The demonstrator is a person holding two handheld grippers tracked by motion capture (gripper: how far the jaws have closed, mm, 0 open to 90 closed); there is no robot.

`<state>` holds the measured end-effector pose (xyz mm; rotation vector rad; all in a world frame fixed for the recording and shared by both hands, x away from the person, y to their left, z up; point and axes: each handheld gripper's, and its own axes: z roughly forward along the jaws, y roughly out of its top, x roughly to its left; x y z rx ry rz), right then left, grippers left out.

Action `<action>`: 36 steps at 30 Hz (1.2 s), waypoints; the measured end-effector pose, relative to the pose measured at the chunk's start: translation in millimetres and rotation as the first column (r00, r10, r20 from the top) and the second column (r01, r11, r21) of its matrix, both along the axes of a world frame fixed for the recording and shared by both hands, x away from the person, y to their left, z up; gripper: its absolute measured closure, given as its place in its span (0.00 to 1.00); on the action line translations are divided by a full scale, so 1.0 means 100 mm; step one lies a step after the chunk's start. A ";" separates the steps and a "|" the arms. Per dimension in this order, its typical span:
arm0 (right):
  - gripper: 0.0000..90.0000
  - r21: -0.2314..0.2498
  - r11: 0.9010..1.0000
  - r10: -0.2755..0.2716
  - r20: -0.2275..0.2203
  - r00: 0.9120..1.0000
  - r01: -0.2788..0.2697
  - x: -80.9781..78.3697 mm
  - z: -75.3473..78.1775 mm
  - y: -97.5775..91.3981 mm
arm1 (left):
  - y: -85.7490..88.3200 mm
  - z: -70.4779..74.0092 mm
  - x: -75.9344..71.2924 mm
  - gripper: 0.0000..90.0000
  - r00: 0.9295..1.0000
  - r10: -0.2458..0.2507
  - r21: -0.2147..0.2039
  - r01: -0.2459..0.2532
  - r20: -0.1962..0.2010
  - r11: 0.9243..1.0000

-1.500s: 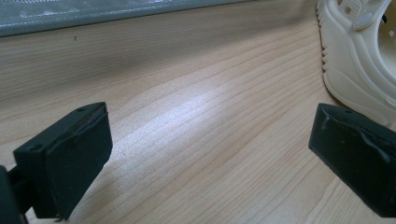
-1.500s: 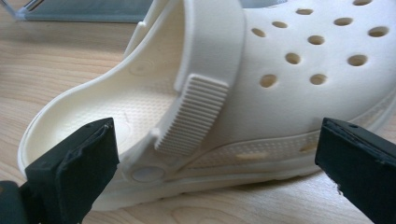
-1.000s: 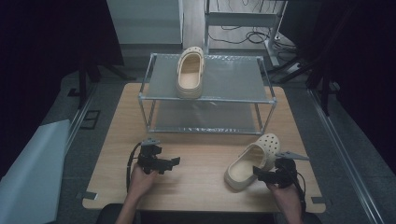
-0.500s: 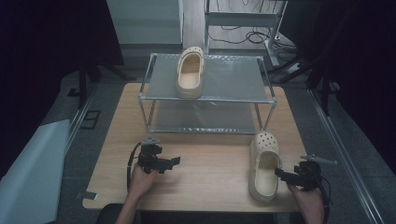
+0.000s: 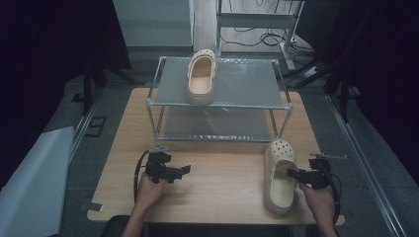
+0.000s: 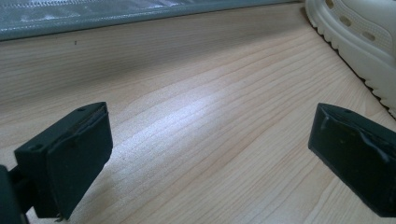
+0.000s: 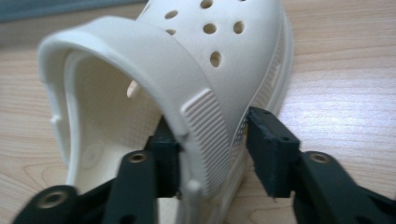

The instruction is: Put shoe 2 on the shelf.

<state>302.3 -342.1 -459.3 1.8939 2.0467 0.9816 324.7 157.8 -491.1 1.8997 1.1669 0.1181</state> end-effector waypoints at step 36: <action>0.84 0.588 0.803 0.135 -0.020 0.991 -0.098 0.13 0.14 -0.09 | 0.03 0.05 0.01 0.00 1.000 0.002 -0.011 -0.002 0.011 1.000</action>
